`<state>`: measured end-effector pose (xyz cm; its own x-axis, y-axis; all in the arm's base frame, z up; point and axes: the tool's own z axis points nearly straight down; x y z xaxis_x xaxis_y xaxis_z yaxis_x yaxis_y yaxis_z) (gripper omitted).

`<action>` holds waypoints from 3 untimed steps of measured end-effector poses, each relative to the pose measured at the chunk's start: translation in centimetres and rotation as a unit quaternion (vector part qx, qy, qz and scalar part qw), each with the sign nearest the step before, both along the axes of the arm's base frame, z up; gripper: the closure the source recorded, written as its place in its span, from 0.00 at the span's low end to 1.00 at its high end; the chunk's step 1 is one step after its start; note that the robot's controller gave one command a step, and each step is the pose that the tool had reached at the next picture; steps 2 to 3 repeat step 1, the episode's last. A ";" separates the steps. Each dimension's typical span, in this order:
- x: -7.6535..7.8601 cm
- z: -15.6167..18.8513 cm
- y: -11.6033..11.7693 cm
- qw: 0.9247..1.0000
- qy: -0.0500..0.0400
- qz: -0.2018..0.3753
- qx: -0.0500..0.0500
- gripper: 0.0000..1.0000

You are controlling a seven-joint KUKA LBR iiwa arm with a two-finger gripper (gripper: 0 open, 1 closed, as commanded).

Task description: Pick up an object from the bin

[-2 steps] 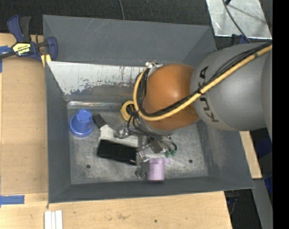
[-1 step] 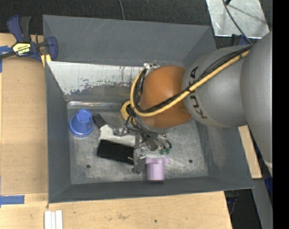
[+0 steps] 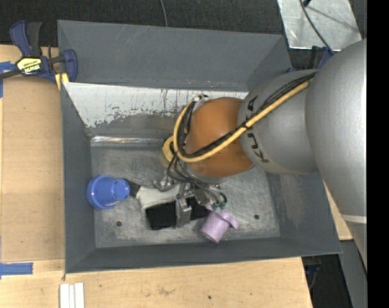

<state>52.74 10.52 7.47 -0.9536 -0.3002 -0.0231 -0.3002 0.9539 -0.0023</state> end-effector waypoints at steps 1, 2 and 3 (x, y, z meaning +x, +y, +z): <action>0.0 0.0 0.0 1.000 0.000 0.000 0.000 1.00; 0.0 0.0 0.0 1.000 0.000 0.000 0.000 1.00; 0.0 0.0 0.0 1.000 0.000 0.000 0.000 1.00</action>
Offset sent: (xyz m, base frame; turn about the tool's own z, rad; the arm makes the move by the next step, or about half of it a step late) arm 0.0180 0.0104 0.1143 -0.0493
